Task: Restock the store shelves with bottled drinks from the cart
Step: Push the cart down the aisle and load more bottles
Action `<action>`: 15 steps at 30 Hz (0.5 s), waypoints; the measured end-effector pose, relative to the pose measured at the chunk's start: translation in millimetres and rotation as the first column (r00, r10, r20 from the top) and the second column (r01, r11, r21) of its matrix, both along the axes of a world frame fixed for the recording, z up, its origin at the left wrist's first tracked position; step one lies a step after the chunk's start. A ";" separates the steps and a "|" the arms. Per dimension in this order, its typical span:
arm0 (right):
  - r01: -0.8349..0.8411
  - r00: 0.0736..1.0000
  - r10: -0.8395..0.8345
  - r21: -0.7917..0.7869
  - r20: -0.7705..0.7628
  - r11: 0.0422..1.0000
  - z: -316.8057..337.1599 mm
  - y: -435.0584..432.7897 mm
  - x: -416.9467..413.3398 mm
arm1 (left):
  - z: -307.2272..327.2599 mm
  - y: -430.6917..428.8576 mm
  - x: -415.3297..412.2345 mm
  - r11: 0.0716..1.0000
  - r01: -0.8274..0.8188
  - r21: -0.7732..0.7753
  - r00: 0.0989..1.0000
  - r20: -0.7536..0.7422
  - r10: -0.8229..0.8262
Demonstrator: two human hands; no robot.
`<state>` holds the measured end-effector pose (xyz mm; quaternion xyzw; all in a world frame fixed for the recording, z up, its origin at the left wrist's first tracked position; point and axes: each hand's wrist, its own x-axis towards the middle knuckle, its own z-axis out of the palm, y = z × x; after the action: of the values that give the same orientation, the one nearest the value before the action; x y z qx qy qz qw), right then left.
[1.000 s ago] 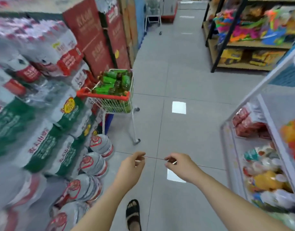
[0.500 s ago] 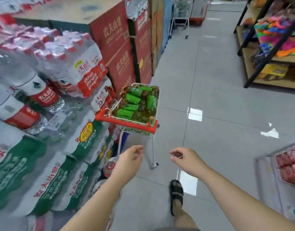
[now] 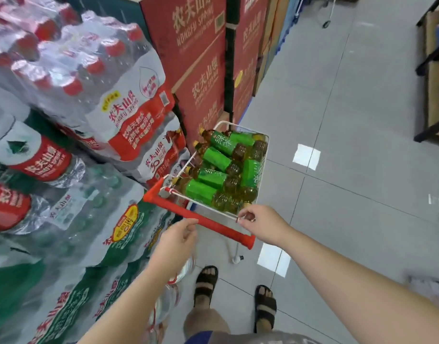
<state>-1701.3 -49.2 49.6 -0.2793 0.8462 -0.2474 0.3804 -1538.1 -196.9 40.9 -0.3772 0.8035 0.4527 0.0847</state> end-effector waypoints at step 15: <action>-0.117 0.981 0.055 0.339 0.187 0.933 -108.5 -65.4 28.0 | -107.8 -135.7 -42.4 0.675 0.706 -0.215 0.680 0.471 -0.562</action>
<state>-1673.3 -114.7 -58.8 -0.2216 0.8270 -0.1001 0.5069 -1580.6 -332.5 -66.9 -0.1547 0.9251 0.1499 0.3129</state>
